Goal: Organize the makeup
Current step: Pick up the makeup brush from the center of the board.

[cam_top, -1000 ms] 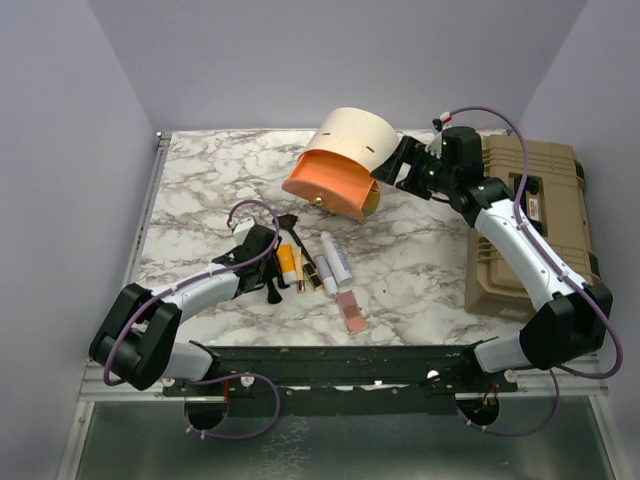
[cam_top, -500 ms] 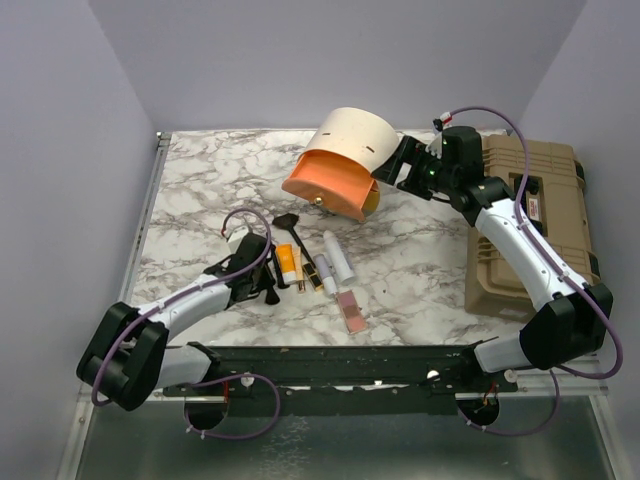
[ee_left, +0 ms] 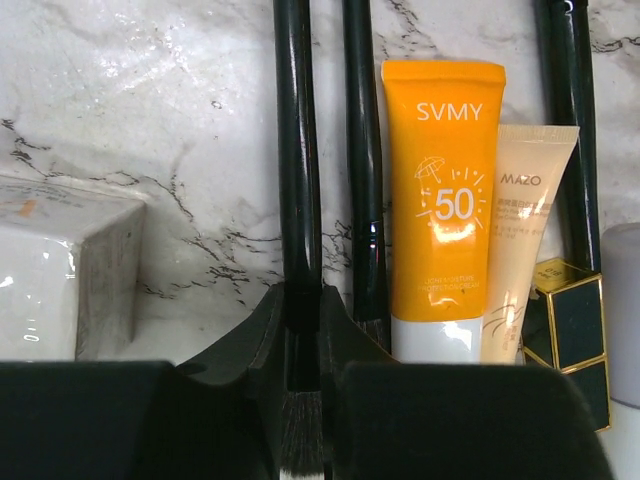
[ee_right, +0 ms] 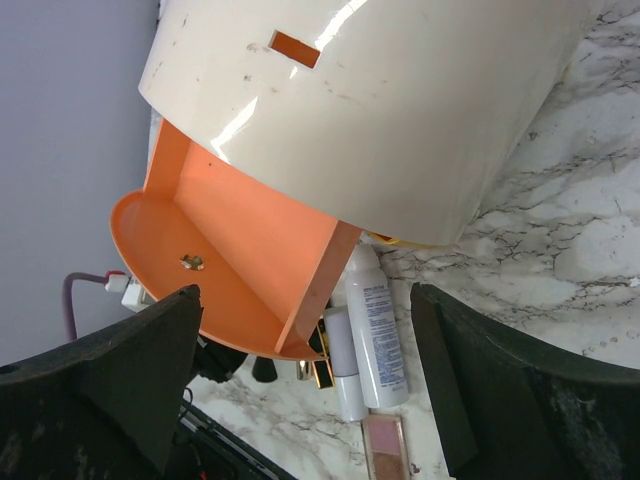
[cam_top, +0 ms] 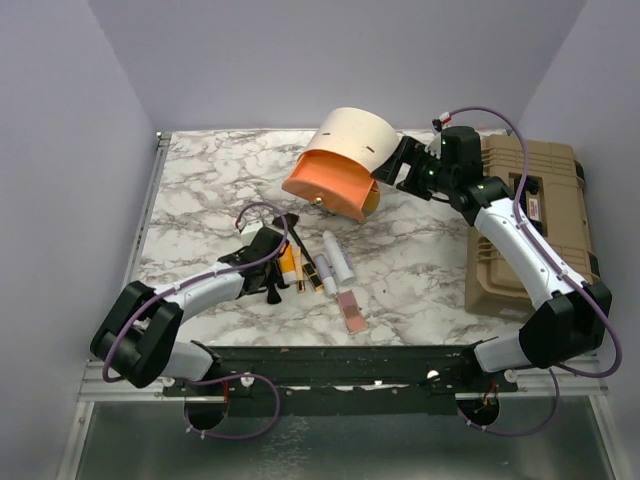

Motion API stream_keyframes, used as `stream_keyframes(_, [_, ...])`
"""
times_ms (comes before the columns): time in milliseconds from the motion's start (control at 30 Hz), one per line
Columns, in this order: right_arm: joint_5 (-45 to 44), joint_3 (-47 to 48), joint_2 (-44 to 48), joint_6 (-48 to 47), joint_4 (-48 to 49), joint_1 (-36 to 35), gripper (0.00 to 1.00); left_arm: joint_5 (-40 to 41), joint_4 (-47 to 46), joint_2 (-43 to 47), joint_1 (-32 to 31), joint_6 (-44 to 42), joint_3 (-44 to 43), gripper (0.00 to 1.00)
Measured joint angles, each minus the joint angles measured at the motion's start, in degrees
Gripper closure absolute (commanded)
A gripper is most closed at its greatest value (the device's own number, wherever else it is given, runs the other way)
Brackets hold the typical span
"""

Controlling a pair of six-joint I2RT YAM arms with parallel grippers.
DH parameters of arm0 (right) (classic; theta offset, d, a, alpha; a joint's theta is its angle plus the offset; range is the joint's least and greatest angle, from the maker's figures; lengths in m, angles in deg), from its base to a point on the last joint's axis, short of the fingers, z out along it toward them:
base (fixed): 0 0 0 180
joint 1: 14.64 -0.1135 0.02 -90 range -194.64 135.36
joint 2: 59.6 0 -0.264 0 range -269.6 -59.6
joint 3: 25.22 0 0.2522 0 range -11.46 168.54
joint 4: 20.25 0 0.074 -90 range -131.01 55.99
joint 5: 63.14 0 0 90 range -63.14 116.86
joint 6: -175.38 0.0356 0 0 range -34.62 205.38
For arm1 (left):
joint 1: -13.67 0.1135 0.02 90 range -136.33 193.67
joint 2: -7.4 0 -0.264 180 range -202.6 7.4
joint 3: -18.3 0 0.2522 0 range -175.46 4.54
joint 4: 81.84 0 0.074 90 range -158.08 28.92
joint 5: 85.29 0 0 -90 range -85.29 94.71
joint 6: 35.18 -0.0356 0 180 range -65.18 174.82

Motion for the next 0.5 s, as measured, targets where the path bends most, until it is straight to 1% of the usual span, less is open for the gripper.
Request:
stream_keyframes(67, [0.00, 0.00, 0.00, 0.00, 0.00, 0.00, 0.08, 0.39, -0.04, -0.02, -0.31, -0.02, 0.00, 0.94])
stream_keyframes(133, [0.00, 0.00, 0.00, 0.00, 0.00, 0.00, 0.08, 0.72, 0.00, 0.13, -0.59, -0.20, 0.02, 0.99])
stream_keyframes(267, [0.02, -0.02, 0.00, 0.00, 0.02, 0.00, 0.08, 1.05, 1.36, 2.56, -1.09, -0.39, 0.74, 1.00])
stream_keyframes(500, [0.02, -0.04, 0.02, 0.00, 0.33, 0.00, 0.07, 3.04, 2.80, 17.57, -1.31, -1.14, 0.74, 1.00])
